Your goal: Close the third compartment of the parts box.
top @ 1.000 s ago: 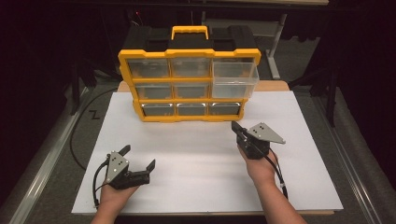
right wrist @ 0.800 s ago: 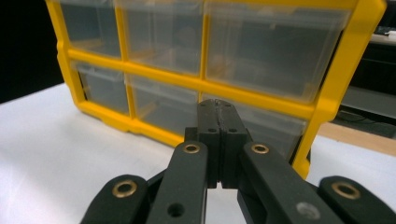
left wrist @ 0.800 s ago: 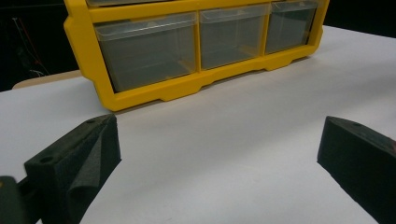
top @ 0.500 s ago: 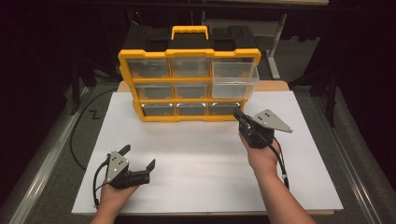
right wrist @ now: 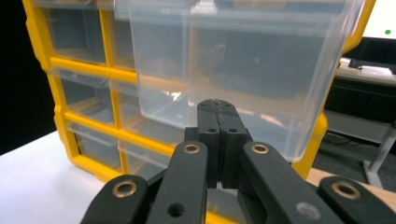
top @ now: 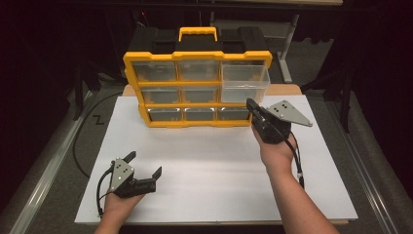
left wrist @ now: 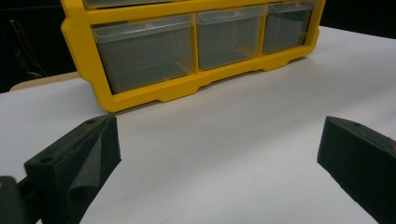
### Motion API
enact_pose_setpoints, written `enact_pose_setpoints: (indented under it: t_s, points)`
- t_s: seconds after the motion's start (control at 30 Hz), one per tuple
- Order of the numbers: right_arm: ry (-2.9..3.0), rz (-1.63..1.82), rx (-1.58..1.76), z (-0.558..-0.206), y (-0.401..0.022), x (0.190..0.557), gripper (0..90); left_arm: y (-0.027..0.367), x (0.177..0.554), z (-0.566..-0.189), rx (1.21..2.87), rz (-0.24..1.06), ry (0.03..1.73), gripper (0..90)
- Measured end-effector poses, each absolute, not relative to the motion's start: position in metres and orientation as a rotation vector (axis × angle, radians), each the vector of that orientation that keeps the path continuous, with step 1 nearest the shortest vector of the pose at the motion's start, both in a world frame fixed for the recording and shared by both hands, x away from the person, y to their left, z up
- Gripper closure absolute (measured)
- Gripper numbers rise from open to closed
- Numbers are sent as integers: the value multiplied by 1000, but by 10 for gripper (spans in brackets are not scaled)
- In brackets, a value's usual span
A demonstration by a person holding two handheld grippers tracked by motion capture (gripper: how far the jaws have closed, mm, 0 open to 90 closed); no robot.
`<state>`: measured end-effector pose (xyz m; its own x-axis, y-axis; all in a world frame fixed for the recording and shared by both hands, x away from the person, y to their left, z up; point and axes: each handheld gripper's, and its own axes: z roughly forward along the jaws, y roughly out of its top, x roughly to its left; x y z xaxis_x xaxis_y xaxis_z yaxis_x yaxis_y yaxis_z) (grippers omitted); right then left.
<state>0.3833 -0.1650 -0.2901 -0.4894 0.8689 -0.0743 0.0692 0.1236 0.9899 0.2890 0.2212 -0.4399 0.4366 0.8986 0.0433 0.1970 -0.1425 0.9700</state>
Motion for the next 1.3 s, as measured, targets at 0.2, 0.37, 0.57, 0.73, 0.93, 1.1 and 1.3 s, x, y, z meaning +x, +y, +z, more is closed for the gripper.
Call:
enact_pose_setpoints:
  t_s: [0.2, 0.37, 0.57, 0.73, 0.93, 1.1, 1.3]
  points:
    - [1696, 1435, 915, -277, -162, 386, 900, 221, 289, -440, 1620, 815, 976, 3]
    - [1691, 1434, 907, -268, -158, 387, 900, 222, 288, -440, 1616, 811, 977, 3]
    - [1693, 1429, 907, -264, -153, 388, 900, 222, 289, -440, 1613, 796, 975, 3]
    - [1673, 1440, 914, -262, -152, 390, 900, 222, 289, -440, 1602, 797, 977, 3]
    - [1656, 1452, 931, -261, -151, 391, 900, 224, 287, -439, 1593, 791, 981, 3]
    - [1654, 1447, 932, -260, -151, 391, 900, 224, 287, -439, 1590, 790, 982, 3]
    - [1659, 1427, 923, -261, -150, 391, 900, 223, 287, -439, 1591, 788, 977, 3]
